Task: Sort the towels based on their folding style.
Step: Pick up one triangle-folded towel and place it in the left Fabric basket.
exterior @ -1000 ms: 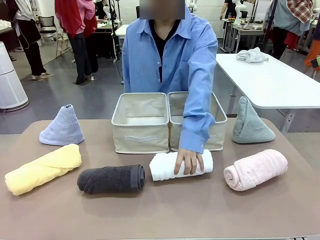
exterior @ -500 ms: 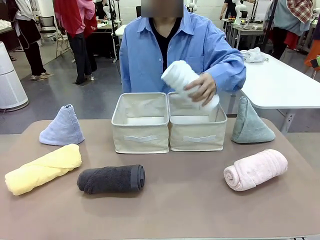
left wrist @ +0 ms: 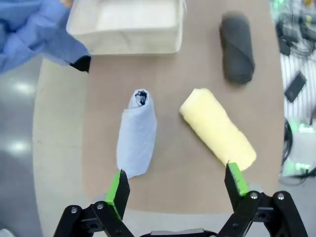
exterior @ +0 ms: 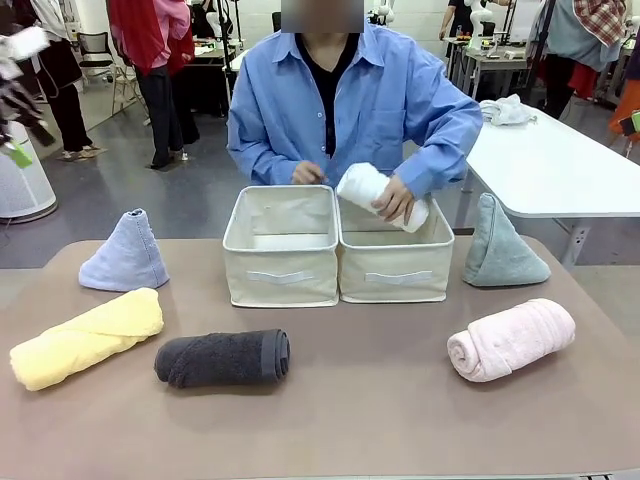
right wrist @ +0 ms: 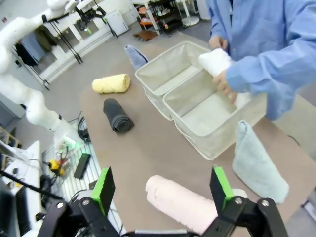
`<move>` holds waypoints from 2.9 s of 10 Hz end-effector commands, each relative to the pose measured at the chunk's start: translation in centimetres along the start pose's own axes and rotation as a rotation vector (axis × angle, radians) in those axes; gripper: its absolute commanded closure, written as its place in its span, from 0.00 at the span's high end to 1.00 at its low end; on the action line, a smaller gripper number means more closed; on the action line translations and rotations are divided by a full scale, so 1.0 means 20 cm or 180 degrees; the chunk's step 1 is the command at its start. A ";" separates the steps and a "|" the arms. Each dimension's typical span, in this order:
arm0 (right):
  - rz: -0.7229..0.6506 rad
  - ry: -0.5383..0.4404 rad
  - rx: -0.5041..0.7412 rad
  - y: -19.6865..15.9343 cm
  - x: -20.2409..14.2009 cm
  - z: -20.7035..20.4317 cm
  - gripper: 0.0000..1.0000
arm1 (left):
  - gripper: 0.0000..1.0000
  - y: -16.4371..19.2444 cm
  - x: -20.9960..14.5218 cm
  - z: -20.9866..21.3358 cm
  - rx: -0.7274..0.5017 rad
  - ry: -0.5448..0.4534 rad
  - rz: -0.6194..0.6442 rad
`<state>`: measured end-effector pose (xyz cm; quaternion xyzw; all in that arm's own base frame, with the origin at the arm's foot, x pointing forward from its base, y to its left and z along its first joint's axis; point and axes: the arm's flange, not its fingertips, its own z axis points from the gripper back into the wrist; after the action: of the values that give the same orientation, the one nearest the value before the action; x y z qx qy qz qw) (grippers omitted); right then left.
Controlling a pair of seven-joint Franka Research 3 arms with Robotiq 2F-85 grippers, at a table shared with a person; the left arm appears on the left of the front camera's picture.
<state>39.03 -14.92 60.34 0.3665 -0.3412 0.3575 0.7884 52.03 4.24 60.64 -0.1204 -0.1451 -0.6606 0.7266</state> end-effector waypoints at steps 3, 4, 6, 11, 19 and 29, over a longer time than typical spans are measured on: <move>0.0006 -0.0026 0.0016 0.00 0.00 0.00 1.00 | 1.00 0.15 0.17 -0.25 -0.0004 0.0565 -0.0806; 0.0006 -0.0026 0.0016 0.00 0.00 0.00 1.00 | 1.00 0.21 0.21 -0.31 -0.0036 0.0624 -0.0865; 0.0006 -0.0026 0.0016 0.00 0.00 0.00 1.00 | 1.00 0.24 0.25 -0.44 0.0075 0.0740 -0.0929; 0.0006 -0.0026 0.0016 0.00 0.00 0.00 1.00 | 1.00 0.23 0.28 -0.77 -0.0037 0.0974 -0.0999; 0.0006 -0.0026 0.0016 0.00 0.00 0.00 1.00 | 0.41 0.24 0.27 -1.03 0.0001 0.1039 -0.1022; 0.0006 -0.0026 0.0016 0.00 0.00 0.00 1.00 | 0.00 0.19 0.28 -0.78 0.0178 0.1075 -0.0887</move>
<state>38.99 -15.08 60.33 0.3656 -0.3416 0.3558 0.7893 57.98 -6.71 46.70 0.0186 -0.0549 -0.7718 0.6332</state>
